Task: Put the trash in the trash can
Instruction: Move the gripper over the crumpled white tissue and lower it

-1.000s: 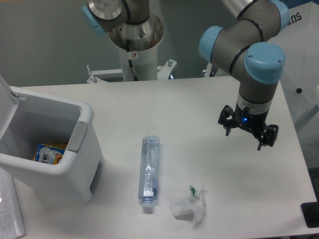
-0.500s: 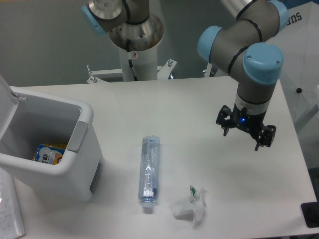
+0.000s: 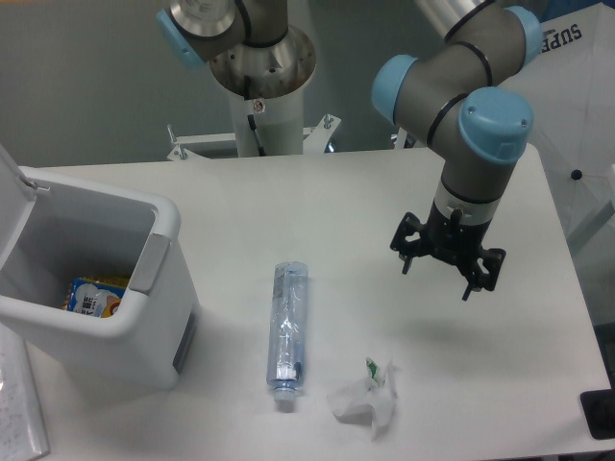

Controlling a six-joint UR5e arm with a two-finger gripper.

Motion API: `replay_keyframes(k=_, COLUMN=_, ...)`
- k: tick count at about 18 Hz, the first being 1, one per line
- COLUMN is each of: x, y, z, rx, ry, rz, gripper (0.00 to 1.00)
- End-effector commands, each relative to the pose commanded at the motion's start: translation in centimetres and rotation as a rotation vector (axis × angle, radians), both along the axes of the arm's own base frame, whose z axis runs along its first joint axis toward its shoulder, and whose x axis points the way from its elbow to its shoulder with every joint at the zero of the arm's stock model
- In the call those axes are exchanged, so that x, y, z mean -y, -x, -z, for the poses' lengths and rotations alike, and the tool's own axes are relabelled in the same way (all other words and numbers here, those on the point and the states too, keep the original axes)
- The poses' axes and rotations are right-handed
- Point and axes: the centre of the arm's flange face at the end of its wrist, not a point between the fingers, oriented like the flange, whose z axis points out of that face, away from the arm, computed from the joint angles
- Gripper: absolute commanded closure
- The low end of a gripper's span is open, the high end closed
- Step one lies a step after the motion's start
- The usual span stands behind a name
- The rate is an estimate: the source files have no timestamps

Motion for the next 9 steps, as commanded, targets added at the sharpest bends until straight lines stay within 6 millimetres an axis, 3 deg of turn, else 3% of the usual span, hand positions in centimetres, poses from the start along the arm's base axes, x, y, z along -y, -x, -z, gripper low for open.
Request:
replay_keyframes(k=3, x=-1.6, y=-0.8, z=0.4, rx=0.006, ry=-0.014, rz=-0.037, gripper=0.00)
replay_keyframes(k=5, x=-2.4, y=-0.7, z=2.0, rx=0.017, ry=-0.023, rz=-0.079, gripper=0.00)
replay_keyframes(k=7, x=-4.4, y=-2.6, z=2.6, rx=0.015, ry=-0.027, rz=-0.062, gripper=0.00)
replay_keyframes(k=9, x=-5.2, y=-3.0, z=4.1, rx=0.030, ry=-0.013, rz=-0.047, gripper=0.00)
